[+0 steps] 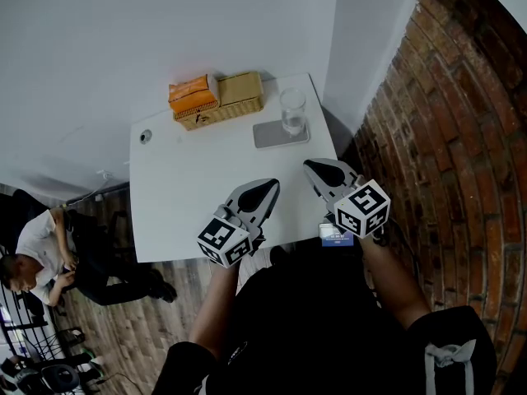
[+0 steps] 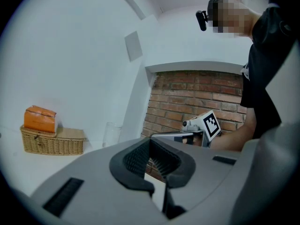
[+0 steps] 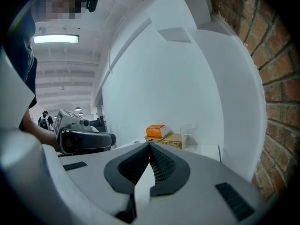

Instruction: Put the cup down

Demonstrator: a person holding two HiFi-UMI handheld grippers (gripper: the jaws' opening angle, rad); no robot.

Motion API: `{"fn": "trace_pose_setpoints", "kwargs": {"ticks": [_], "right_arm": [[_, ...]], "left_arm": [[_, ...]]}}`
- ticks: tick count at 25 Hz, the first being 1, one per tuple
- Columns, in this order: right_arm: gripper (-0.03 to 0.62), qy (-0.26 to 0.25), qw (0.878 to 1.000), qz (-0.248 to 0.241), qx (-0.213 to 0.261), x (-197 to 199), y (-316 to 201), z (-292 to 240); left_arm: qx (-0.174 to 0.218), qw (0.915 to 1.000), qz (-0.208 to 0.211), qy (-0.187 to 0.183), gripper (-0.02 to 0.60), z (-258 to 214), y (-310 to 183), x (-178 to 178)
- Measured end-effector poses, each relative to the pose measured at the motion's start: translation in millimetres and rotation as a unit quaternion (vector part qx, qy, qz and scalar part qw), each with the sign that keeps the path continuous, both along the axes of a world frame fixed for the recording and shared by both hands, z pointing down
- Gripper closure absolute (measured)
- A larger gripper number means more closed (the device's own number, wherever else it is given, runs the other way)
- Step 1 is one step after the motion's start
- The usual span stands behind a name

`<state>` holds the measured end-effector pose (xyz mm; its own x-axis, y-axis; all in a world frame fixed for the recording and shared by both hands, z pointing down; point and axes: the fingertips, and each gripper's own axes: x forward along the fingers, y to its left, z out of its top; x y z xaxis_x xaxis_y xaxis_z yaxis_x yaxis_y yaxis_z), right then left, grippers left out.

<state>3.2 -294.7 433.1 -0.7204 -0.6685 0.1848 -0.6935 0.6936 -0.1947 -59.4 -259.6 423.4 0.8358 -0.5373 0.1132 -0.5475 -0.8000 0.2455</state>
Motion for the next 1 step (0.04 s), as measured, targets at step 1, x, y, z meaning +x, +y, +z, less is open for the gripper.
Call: {"fn": "trace_pose_setpoints", "kwargs": {"ticks": [1], "right_arm": [[0.58,0.0,1.0,0.0,0.0,0.3,0.0,0.3]], "left_arm": [[0.0,1.0,0.0,0.0,0.574,0.2,0.1,0.0]]}}
